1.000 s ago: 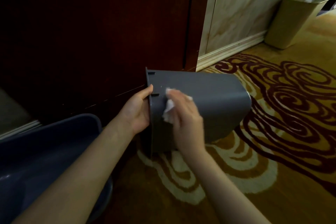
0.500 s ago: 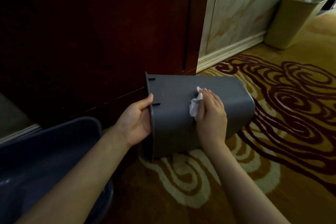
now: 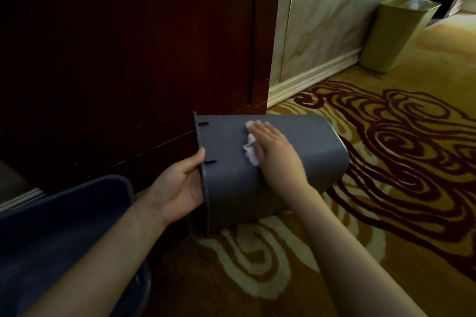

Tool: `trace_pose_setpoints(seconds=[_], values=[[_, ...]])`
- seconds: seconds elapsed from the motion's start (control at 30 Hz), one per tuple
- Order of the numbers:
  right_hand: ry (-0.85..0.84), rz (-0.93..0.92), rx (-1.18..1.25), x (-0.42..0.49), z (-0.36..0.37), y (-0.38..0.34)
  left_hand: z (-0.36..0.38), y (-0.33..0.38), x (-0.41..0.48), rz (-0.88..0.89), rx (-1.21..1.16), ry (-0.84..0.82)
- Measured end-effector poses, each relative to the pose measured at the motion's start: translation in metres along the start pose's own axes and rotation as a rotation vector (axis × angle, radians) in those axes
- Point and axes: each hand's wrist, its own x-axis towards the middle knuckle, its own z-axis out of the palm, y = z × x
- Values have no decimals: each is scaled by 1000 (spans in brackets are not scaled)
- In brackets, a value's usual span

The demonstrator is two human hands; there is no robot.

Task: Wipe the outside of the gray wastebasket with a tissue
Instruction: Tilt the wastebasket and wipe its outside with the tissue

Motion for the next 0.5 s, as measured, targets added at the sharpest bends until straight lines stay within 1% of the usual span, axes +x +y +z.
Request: trace_pose_setpoints(seconds=[0.1, 0.2, 0.33, 0.4, 0.5], values=[[92, 216, -17, -8, -18, 35, 1, 2, -2, 4, 27, -18], [208, 343, -52, -22, -29, 63, 9, 10, 3, 56, 75, 17], [406, 343, -49, -40, -23, 82, 31, 19, 22, 161, 180, 259], [517, 425, 18, -43, -16, 83, 41, 17, 32, 213, 203, 380], [644, 577, 171, -41, -4, 77, 44, 14, 40, 247, 206, 469]])
